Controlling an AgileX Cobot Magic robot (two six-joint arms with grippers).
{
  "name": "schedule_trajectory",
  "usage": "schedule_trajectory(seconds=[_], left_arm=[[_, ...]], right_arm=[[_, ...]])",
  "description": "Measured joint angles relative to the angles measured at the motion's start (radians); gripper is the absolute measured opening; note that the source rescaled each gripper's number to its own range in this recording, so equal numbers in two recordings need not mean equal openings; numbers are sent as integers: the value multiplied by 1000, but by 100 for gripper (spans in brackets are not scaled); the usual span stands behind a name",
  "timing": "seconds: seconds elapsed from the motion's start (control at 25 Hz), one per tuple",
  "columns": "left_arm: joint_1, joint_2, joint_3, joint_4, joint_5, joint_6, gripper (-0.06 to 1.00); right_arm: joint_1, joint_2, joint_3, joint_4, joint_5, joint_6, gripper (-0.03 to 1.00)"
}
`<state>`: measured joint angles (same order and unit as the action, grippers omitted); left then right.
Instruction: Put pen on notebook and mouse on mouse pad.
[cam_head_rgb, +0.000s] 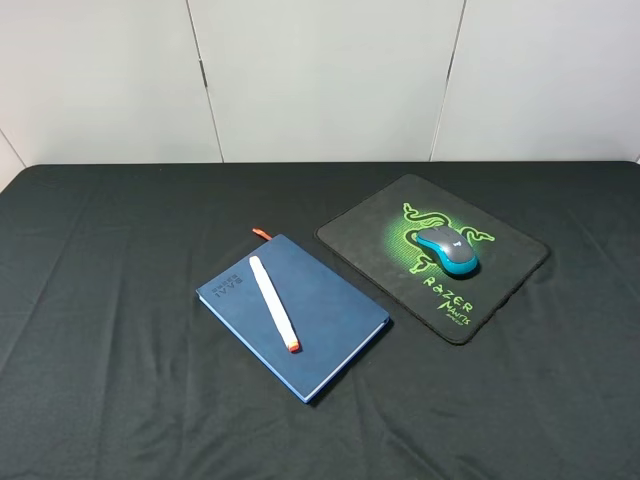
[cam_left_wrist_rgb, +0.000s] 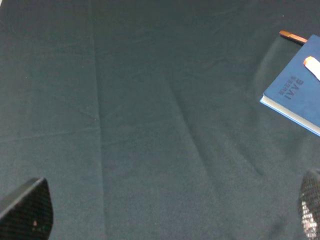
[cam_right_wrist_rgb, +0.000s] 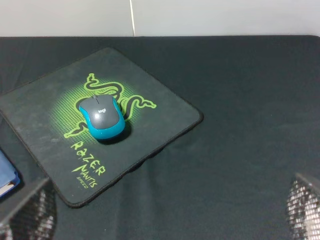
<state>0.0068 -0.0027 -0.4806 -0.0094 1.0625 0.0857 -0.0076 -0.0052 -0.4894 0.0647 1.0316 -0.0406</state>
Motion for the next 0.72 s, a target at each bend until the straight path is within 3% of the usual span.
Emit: schedule_trajectory(seconds=[0.72], left_arm=[[0,0,0,0,0,0,98]], right_arm=[[0,0,0,0,0,0,100]])
